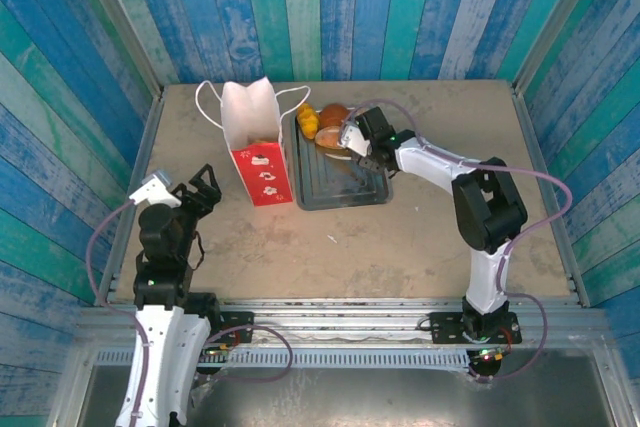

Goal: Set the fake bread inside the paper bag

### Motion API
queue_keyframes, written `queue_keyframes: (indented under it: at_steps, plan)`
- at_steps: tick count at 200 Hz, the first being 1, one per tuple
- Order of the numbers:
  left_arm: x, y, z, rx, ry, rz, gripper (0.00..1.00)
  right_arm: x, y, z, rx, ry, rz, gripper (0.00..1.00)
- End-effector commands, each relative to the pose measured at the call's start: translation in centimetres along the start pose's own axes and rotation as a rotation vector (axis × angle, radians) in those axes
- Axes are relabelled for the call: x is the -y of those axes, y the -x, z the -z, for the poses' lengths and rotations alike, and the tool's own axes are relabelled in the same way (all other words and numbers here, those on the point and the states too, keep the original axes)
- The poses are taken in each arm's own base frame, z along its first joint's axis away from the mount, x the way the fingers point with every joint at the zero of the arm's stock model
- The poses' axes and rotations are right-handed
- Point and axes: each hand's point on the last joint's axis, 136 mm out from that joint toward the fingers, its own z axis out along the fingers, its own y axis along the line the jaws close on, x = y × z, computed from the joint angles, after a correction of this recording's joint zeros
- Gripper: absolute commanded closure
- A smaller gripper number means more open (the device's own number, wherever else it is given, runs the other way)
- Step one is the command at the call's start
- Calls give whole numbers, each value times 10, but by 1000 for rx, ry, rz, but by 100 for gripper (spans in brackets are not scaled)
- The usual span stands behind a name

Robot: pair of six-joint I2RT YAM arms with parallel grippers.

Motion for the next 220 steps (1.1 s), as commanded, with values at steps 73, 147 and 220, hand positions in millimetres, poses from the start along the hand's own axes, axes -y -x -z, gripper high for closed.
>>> queue_keyframes:
  at_steps: [73,147,220]
  plan:
    - [4,14,7,32,9,-32,6,12,6,7,11,-49,-25,53]
    - [25,44,20,82,-13,-46,6,36,10,67,86,-136,-150,63]
    - [57,63,9,-18,-39,-65,6,44,-2,160,125,-170,-355,63]
